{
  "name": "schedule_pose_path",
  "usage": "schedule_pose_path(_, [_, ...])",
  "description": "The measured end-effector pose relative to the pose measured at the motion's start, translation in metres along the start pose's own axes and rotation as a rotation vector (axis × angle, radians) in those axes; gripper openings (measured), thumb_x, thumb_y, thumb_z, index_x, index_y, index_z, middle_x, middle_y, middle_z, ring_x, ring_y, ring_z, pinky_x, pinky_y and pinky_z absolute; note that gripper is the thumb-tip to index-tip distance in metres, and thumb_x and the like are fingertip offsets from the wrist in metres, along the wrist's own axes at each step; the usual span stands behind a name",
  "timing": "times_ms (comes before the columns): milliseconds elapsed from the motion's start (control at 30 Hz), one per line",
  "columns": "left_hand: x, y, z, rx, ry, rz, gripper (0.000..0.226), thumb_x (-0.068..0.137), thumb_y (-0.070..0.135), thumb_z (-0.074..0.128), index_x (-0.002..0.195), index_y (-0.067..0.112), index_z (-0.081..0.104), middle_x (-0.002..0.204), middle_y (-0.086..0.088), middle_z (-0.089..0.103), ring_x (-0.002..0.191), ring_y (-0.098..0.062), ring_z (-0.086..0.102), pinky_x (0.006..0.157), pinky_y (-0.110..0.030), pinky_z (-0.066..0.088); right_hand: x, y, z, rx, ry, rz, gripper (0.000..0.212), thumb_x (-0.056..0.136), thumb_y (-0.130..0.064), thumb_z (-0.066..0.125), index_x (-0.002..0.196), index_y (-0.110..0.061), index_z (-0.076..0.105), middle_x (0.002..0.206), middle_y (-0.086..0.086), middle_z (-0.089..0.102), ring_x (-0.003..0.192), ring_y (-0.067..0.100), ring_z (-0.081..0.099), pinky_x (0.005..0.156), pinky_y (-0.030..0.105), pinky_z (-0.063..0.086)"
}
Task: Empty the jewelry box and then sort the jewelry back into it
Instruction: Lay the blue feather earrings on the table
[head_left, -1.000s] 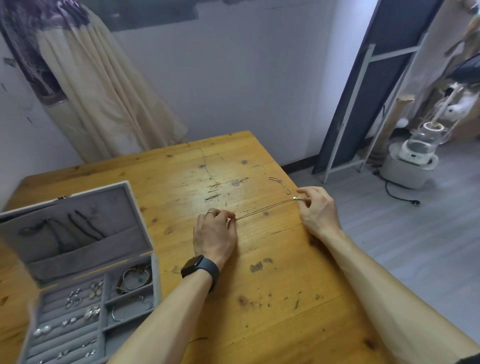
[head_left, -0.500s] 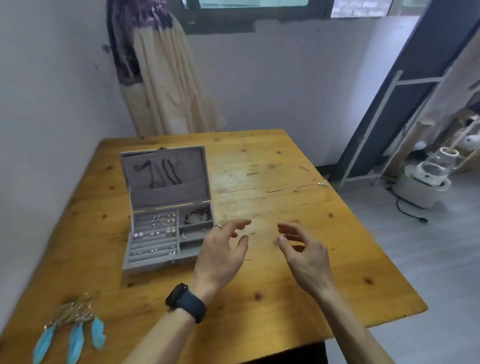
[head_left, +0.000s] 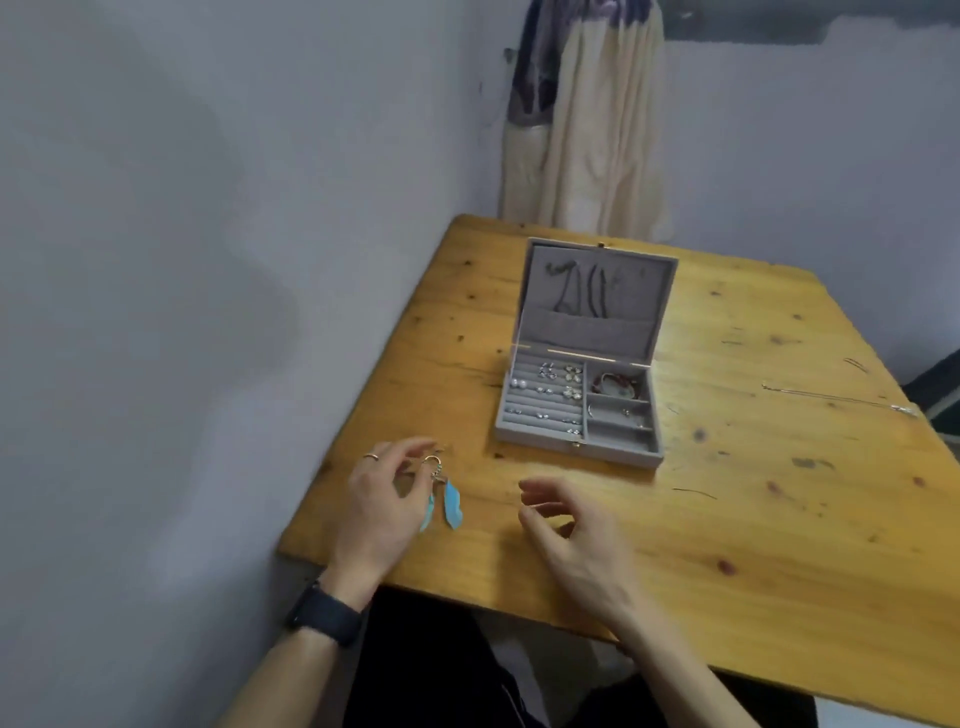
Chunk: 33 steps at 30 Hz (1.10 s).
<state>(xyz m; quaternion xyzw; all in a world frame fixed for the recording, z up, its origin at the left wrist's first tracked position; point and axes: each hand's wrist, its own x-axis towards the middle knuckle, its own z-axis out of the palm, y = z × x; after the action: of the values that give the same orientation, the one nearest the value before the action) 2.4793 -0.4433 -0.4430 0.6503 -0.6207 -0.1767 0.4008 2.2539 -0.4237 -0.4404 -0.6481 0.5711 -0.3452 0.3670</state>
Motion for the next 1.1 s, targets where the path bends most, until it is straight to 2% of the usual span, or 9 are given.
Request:
schedule_pose_path(67, [0.003,-0.018,-0.010,0.098,0.002,-0.062,0.030,0.092,0.021,0.066,0.117,0.036,0.066,0.109,0.016,0.063,0.099,-0.004,0.059,0.087,-0.024,0.050,0.009,-0.010,0.016,-0.025,-0.040,0.002,0.021,0.092,-0.023,0.069,0.112,-0.026,0.067,0.098,-0.014,0.069,0.089,-0.004,0.062,0.076,0.012,0.049])
schedule_pose_path(167, [0.009,-0.037,-0.014,0.130,0.010,-0.130,0.028,0.091,0.027,0.065,0.119,0.032,0.067,0.111,0.010,0.065,0.104,-0.014,0.061,0.092,-0.036,0.053,0.023,-0.020,0.035,-0.153,-0.075,0.018,0.021,0.092,-0.035,0.065,0.113,-0.032,0.064,0.094,-0.015,0.068,0.085,-0.001,0.061,0.080,0.022,0.053])
schedule_pose_path(300, [0.022,-0.039,-0.011,0.189,-0.005,-0.170,0.031,0.092,0.039,0.062,0.121,0.028,0.068,0.113,0.005,0.066,0.106,-0.016,0.062,0.090,-0.035,0.054,0.046,-0.026,0.059,-0.330,-0.006,0.024,0.029,0.091,-0.051,0.057,0.113,-0.034,0.063,0.094,-0.017,0.066,0.089,0.005,0.060,0.080,0.032,0.053])
schedule_pose_path(500, [0.051,-0.027,-0.007,0.295,-0.128,-0.192,0.045,0.090,0.056,0.059,0.127,0.032,0.066,0.123,0.003,0.061,0.114,-0.018,0.057,0.091,-0.035,0.053,0.073,-0.033,0.078,-0.413,0.048,0.067,0.037,0.095,-0.051,0.049,0.126,-0.034,0.060,0.107,-0.009,0.060,0.105,0.018,0.061,0.082,0.034,0.050])
schedule_pose_path(600, [0.060,-0.022,-0.002,0.356,-0.166,-0.187,0.041,0.087,0.061,0.061,0.120,0.038,0.070,0.127,0.004,0.058,0.117,-0.017,0.055,0.085,-0.032,0.053,0.075,-0.032,0.083,-0.446,0.078,0.081,0.034,0.096,-0.052,0.049,0.123,-0.037,0.063,0.106,-0.009,0.057,0.104,0.018,0.061,0.078,0.034,0.050])
schedule_pose_path(700, [0.061,-0.020,0.001,0.373,-0.146,-0.185,0.029,0.085,0.060,0.066,0.106,0.041,0.075,0.123,0.007,0.059,0.113,-0.015,0.056,0.079,-0.029,0.053,0.074,-0.030,0.085,-0.446,0.116,0.088,0.032,0.095,-0.053,0.052,0.119,-0.039,0.067,0.102,-0.011,0.057,0.101,0.016,0.060,0.076,0.033,0.050])
schedule_pose_path(833, [0.062,-0.023,0.002,0.279,-0.127,-0.186,0.019,0.083,0.054,0.070,0.092,0.039,0.077,0.106,0.011,0.062,0.099,-0.013,0.061,0.077,-0.030,0.055,0.076,-0.033,0.086,-0.416,0.140,0.119,0.027,0.093,-0.053,0.056,0.111,-0.040,0.071,0.098,-0.013,0.057,0.099,0.014,0.060,0.075,0.033,0.049])
schedule_pose_path(1000, [0.063,-0.024,-0.003,0.116,-0.162,-0.241,0.021,0.086,0.049,0.069,0.097,0.034,0.079,0.099,0.018,0.071,0.096,-0.006,0.063,0.079,-0.023,0.049,0.077,-0.035,0.086,-0.378,0.134,0.141,0.022,0.092,-0.048,0.057,0.103,-0.036,0.072,0.097,-0.012,0.058,0.097,0.016,0.060,0.077,0.035,0.050])
schedule_pose_path(1100, [0.063,-0.021,-0.006,-0.006,-0.191,-0.256,0.016,0.089,0.041,0.070,0.097,0.030,0.078,0.091,0.020,0.070,0.093,0.000,0.063,0.077,-0.019,0.047,0.076,-0.034,0.082,-0.350,0.093,0.123,0.019,0.094,-0.045,0.056,0.100,-0.032,0.068,0.097,-0.011,0.058,0.093,0.014,0.061,0.077,0.034,0.051])
